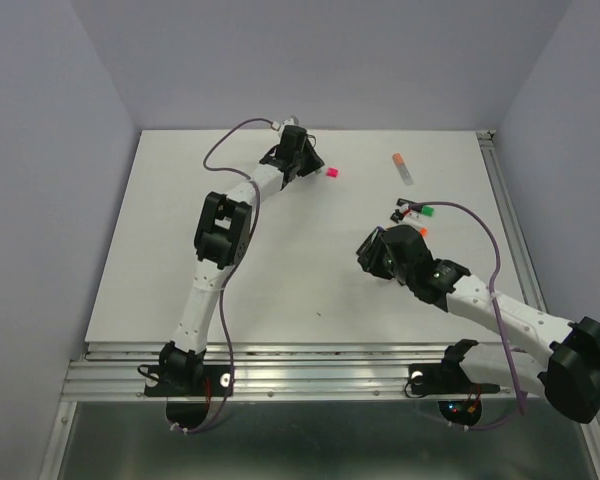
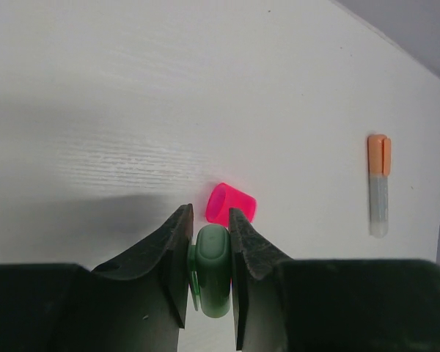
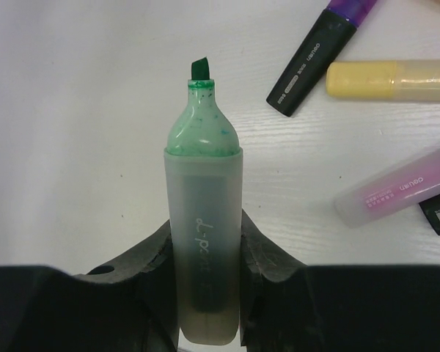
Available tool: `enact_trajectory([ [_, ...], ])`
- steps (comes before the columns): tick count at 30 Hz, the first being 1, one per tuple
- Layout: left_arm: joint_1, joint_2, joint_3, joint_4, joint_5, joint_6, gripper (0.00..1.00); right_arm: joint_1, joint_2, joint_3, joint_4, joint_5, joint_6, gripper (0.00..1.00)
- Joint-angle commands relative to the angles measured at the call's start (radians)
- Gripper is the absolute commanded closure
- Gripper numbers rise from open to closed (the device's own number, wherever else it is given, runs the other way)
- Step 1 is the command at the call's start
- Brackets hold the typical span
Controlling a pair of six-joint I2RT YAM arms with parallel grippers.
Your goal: Open the pen caps
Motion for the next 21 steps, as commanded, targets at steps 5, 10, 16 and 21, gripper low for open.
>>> enact_trajectory([
  [5,-0.016,0.053,0.126,-0.074,-0.026,-0.010,0.90,-0.029,0.002,0.032,0.025,-0.001,-0.036,0.99],
  [10,-0.019,0.047,0.100,-0.074,-0.018,0.006,0.64,-0.041,0.021,0.036,0.025,-0.008,-0.050,0.99],
  [16,-0.022,0.006,0.039,-0.065,-0.001,0.021,0.31,-0.047,0.031,0.055,0.022,-0.023,-0.064,0.99],
  [21,-0.024,-0.052,0.006,-0.065,0.006,0.040,0.23,-0.049,0.031,0.067,0.013,-0.026,-0.068,0.99],
])
